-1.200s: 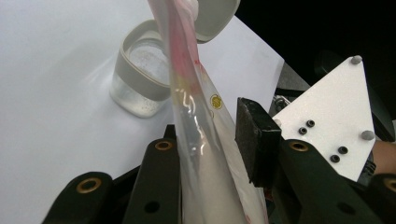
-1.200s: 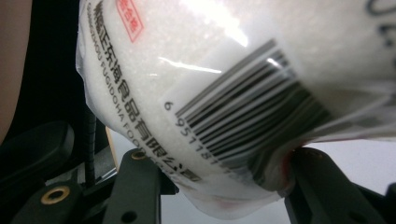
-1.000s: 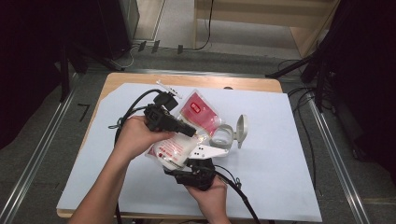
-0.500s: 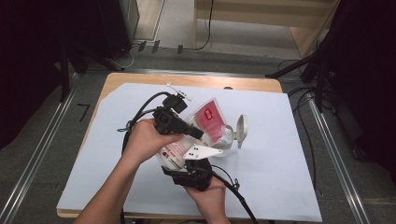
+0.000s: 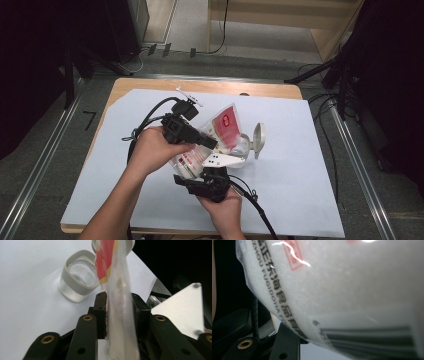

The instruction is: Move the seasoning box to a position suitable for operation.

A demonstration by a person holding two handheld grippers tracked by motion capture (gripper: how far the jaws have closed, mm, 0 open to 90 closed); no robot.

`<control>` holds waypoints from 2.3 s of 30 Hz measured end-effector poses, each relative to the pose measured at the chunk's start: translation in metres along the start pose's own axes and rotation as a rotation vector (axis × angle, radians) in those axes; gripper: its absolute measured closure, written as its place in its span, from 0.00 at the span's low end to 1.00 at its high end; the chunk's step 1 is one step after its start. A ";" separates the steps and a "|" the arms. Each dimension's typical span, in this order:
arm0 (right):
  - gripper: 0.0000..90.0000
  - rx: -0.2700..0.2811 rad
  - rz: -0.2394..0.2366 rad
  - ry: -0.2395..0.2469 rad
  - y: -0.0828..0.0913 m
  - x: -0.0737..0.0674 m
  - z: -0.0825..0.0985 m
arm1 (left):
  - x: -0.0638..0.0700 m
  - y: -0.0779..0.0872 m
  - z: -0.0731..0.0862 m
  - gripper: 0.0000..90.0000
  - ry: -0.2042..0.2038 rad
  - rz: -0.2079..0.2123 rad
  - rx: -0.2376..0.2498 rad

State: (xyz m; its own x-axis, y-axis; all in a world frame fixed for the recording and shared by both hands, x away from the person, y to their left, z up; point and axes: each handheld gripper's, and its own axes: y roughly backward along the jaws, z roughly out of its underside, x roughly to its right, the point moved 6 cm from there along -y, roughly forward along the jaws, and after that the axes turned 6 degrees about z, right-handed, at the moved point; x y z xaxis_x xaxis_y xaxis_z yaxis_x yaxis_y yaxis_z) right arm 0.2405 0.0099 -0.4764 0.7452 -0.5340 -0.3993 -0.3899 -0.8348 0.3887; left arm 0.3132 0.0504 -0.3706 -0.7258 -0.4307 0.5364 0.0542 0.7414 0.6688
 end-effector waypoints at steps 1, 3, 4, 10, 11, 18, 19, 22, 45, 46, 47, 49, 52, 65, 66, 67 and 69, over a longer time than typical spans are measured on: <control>0.69 0.000 0.000 0.000 0.000 0.000 0.000 | 0.001 0.003 0.000 0.77 0.006 -0.003 0.011; 0.69 0.006 -0.007 -0.005 0.001 -0.001 -0.001 | 0.002 0.010 0.000 0.79 0.011 -0.003 0.022; 0.69 0.006 -0.007 -0.005 0.001 -0.001 -0.001 | 0.002 0.010 0.000 0.81 0.011 -0.003 0.022; 0.68 -0.013 0.019 0.038 -0.001 -0.002 -0.001 | -0.001 0.009 0.001 0.96 -0.004 -0.048 0.011; 0.68 -0.013 0.019 0.038 -0.001 -0.002 -0.001 | -0.001 0.009 0.001 0.97 -0.004 -0.048 0.011; 0.62 -0.035 0.022 0.057 -0.006 -0.006 -0.008 | 0.001 0.010 -0.003 0.96 0.001 -0.068 0.056; 0.62 -0.034 0.033 0.064 -0.007 -0.006 -0.010 | 0.002 0.011 -0.003 0.95 0.000 -0.066 0.062; 0.65 -0.030 0.023 0.038 -0.009 -0.006 -0.013 | 0.001 0.008 -0.005 0.94 -0.002 -0.068 0.071; 0.69 -0.012 -0.002 -0.062 -0.010 0.002 -0.025 | -0.003 -0.003 -0.027 0.85 0.047 0.001 0.034; 0.70 -0.001 -0.017 -0.079 -0.008 0.004 -0.025 | -0.003 -0.003 -0.027 0.85 0.040 0.004 0.039; 0.70 -0.001 -0.017 -0.079 -0.008 0.004 -0.025 | -0.002 -0.002 -0.027 0.85 0.032 0.000 0.038; 0.70 0.004 -0.018 -0.086 -0.007 0.004 -0.024 | -0.001 -0.001 -0.026 0.85 0.027 -0.010 0.037; 0.70 0.024 -0.033 -0.115 -0.005 0.005 -0.025 | 0.004 0.011 -0.026 0.85 0.013 -0.038 0.064; 0.64 -0.003 -0.013 -0.058 -0.009 -0.001 -0.026 | 0.003 0.015 -0.024 0.96 0.002 -0.103 0.050; 0.66 -0.002 -0.012 -0.062 -0.008 -0.001 -0.027 | 0.004 0.015 -0.024 0.95 0.005 -0.103 0.057; 0.68 -0.003 -0.014 -0.065 -0.008 -0.001 -0.027 | 0.004 0.015 -0.025 0.95 0.000 -0.103 0.061; 0.69 0.002 -0.023 -0.070 -0.007 -0.001 -0.029 | 0.005 0.014 -0.027 0.95 -0.008 -0.105 0.060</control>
State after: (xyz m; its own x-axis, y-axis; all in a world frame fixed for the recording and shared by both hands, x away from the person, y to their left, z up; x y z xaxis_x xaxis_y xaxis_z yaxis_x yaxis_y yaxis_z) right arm 0.2580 0.0204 -0.4544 0.7145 -0.5228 -0.4650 -0.3744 -0.8471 0.3771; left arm 0.3289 0.0451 -0.3445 -0.7311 -0.5033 0.4605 -0.0630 0.7220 0.6890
